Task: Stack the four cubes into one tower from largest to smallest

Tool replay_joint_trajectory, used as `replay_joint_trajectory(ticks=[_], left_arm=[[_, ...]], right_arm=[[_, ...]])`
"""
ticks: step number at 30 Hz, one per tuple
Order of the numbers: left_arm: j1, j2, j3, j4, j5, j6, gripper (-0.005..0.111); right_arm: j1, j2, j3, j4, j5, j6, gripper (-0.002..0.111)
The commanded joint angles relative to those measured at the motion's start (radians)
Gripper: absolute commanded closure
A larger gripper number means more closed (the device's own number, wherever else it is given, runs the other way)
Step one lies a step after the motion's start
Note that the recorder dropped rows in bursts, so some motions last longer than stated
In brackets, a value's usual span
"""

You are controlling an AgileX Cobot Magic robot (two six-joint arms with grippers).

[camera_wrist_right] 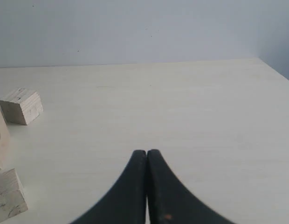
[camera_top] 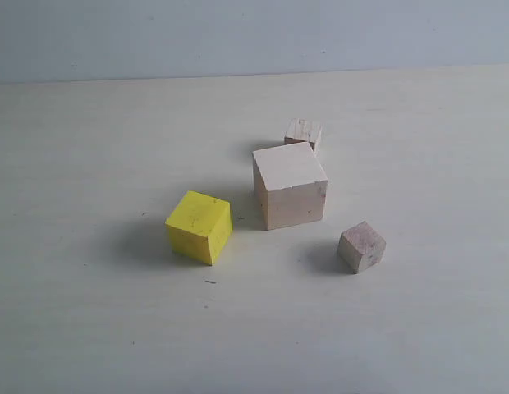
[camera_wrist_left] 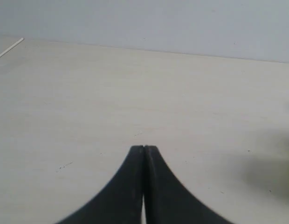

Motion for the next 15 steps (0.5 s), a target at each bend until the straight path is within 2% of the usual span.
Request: replay_joint_trajectory(ticks=[1, 10, 13, 15], left_arm=[[-0.005, -0.005, 0.003, -0.003, -0.009, 0.003, 0.107], [-0.005, -0.005, 0.003, -0.003, -0.009, 0.003, 0.107], [-0.005, -0.005, 0.003, -0.003, -0.009, 0.003, 0.107], [-0.005, -0.005, 0.003, -0.003, -0.009, 0.003, 0.107]], right_arm=[[0.0, -0.007, 0.005, -0.004, -0.008, -0.004, 0.108], [0.0, -0.007, 0.005, -0.004, -0.014, -0.004, 0.108], [0.0, -0.007, 0.005, -0.002, -0.128, -0.004, 0.108], [0.0, -0.007, 0.005, -0.002, -0.29, -0.004, 0.108]])
